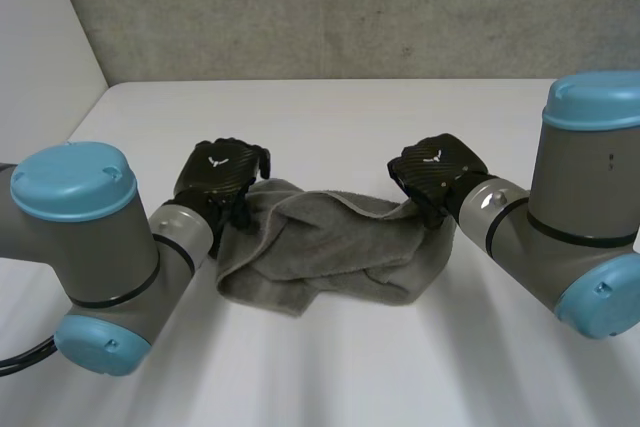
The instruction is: Fold the towel.
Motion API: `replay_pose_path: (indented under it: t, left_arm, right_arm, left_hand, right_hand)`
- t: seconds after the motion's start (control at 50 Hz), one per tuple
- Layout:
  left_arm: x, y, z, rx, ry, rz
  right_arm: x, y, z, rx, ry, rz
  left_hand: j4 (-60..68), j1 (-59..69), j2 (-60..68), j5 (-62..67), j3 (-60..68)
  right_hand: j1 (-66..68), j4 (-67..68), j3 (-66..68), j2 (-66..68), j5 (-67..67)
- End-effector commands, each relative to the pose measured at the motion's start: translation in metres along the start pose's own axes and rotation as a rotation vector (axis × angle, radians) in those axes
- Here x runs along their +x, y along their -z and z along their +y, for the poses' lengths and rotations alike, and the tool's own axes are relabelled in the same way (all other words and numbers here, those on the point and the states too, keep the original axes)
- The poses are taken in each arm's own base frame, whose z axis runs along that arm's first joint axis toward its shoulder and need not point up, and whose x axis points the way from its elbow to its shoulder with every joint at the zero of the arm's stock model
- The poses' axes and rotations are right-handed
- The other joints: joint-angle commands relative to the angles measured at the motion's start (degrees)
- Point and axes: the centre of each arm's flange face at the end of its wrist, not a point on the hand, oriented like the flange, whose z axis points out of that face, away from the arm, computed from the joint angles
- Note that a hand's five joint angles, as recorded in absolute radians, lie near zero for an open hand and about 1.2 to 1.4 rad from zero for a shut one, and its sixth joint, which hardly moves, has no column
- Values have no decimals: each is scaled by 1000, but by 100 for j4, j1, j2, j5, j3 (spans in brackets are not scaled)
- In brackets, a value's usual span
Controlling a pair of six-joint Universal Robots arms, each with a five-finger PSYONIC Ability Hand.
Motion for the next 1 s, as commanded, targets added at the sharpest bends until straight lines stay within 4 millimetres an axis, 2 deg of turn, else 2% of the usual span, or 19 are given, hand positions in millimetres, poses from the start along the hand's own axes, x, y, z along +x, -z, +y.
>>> replay_pose_path:
  t: [0.02, 0.06, 0.16, 0.36, 0.52, 0.66, 0.72, 0.76, 0.78, 0.8, 0.82, 0.84, 0.86, 0.88, 0.92, 0.94, 0.96, 0.98, 1.0]
  left_arm:
    - [3, 10, 11, -57, -3, -31]
    - [9, 20, 23, -97, -9, -12]
    - [15, 30, 31, -128, -18, 4]
    - [9, 30, 42, -170, -28, -72]
    - [8, 21, 53, -192, -35, -98]
    - [10, 2, 65, -200, -44, -99]
    - [11, -4, 67, -199, -45, -99]
    - [9, -9, 62, -177, -40, -107]
    - [9, -9, 62, -177, -40, -107]
    - [6, -12, 57, -161, -37, -115]
    - [6, -12, 57, -161, -37, -115]
    - [3, -14, 48, -135, -33, -123]
    - [-2, -16, 34, -94, -27, -137]
    - [-2, -16, 33, -94, -27, -137]
    - [-17, -14, -8, 20, -11, -174]
    - [-17, -14, -8, 21, -11, -175]
    - [-22, -10, -30, 84, -5, -185]
    - [-22, -10, -31, 84, -5, -185]
    - [-26, -6, -53, 147, -1, -193]
  right_arm:
    - [-2, -3, 16, -5, -4, 33]
    - [-1, -3, 20, -16, -6, 47]
    - [2, -3, 27, -34, -10, 81]
    - [-6, -2, 30, -42, -7, 63]
    - [-7, -4, 33, -47, -8, 59]
    - [-8, -5, 34, -46, -8, 61]
    - [-5, -6, 34, -46, -9, 68]
    - [-1, -7, 33, -44, -11, 77]
    - [-1, -7, 33, -44, -11, 77]
    - [1, -7, 31, -37, -9, 84]
    - [1, -7, 31, -37, -9, 84]
    - [4, -6, 26, -25, -6, 94]
    - [8, -6, 20, -6, -3, 108]
    - [8, -6, 20, -5, -3, 108]
    - [21, 1, -5, 64, 7, 152]
    - [22, 2, -5, 64, 7, 152]
    - [31, 9, -22, 115, 14, 183]
    - [31, 9, -22, 115, 14, 183]
    - [40, 18, -39, 169, 22, 211]
  left_hand:
    - [-598, -592, -580, -1508, -593]
    - [-598, -592, -580, -1508, -593]
    - [-598, -592, -580, -1508, -593]
    - [-547, -542, -529, -1457, -543]
    - [-547, -542, -529, -1457, -543]
    - [-328, -323, -311, -1239, -324]
    - [260, 266, 278, -650, 265]
    - [2167, 2173, 2185, 1257, 2172]
    - [2178, 2183, 2196, 1268, 2183]
    - [3277, 3283, 3295, 2367, 3282]
    - [3288, 3294, 3306, 2378, 3293]
    - [4019, 4024, 4037, 3108, 4023]
    - [4026, 4032, 4044, 3116, 4031]
    - [4026, 4032, 4044, 3116, 4031]
    - [4026, 4032, 4044, 3116, 4031]
    - [4026, 4032, 4044, 3116, 4031]
    - [4026, 4032, 4044, 3116, 4031]
    - [4026, 4032, 4044, 3116, 4031]
    - [4026, 4032, 4044, 3116, 4031]
  right_hand:
    - [1122, 395, 366, 470, 615]
    - [1122, 395, 366, 470, 615]
    - [1122, 395, 366, 470, 615]
    - [1122, 395, 366, 470, 615]
    - [1122, 395, 366, 470, 615]
    - [1122, 395, 366, 470, 615]
    - [1122, 395, 366, 470, 615]
    - [1122, 395, 366, 470, 615]
    - [1122, 395, 366, 470, 615]
    - [1122, 395, 366, 470, 615]
    - [1122, 395, 366, 470, 615]
    - [1122, 395, 366, 470, 615]
    - [1122, 395, 366, 470, 615]
    - [1122, 395, 366, 470, 615]
    - [1122, 395, 366, 470, 615]
    - [1122, 395, 366, 470, 615]
    - [1122, 395, 366, 470, 615]
    - [1122, 395, 366, 470, 615]
    - [1122, 395, 366, 470, 615]
